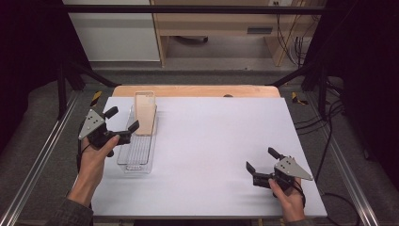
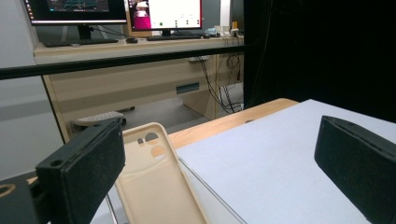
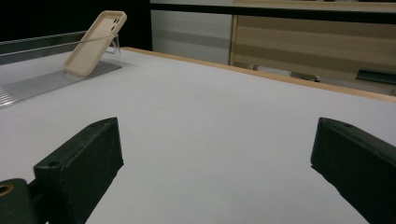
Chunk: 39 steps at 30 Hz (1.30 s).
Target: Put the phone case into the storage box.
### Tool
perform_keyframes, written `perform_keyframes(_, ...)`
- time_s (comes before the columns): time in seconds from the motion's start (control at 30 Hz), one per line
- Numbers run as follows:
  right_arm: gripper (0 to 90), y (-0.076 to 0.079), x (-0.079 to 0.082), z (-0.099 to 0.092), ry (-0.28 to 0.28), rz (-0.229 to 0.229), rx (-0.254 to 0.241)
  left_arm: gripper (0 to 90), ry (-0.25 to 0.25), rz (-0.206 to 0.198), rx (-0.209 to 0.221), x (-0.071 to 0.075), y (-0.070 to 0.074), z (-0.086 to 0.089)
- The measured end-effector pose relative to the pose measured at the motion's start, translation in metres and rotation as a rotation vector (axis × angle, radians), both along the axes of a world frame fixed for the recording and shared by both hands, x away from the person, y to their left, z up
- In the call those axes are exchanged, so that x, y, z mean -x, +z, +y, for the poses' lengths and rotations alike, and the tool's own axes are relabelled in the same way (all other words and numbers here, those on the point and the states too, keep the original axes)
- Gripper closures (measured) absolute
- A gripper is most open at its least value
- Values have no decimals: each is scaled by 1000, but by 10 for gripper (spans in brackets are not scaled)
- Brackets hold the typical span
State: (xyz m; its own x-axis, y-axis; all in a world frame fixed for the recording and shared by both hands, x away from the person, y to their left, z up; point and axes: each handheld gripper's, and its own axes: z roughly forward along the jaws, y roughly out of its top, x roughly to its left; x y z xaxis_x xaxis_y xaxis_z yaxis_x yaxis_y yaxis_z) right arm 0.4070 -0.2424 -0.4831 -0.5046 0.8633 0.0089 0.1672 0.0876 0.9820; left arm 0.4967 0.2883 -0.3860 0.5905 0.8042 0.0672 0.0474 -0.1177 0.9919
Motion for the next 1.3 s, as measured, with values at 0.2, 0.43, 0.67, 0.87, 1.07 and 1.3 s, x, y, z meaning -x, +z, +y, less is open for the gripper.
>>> perform_keyframes(0.2, 23, 0, 0, 0, -1, 1, 1, 14, -21, -7, -33, 12, -6, -1)
perform_keyframes(0.43, 23, 0, 0, 0, -1, 0, 4, 13, -29, -6, -35, 25, -13, 4)
perform_keyframes(0.67, 23, 0, 0, 1, -1, -1, 4, 13, -33, 3, -5, 36, -23, 9)
perform_keyframes(0.87, 23, 0, 0, 1, 0, 0, 5, 12, -27, 3, 15, 44, -32, 14)
perform_keyframes(1.07, 23, 0, 0, 1, 0, -1, 6, 10, -21, 0, 23, 53, -40, 17)
perform_keyframes(1.3, 23, 0, 1, 1, 0, 0, 7, 9, -15, 1, 20, 59, -45, 20)
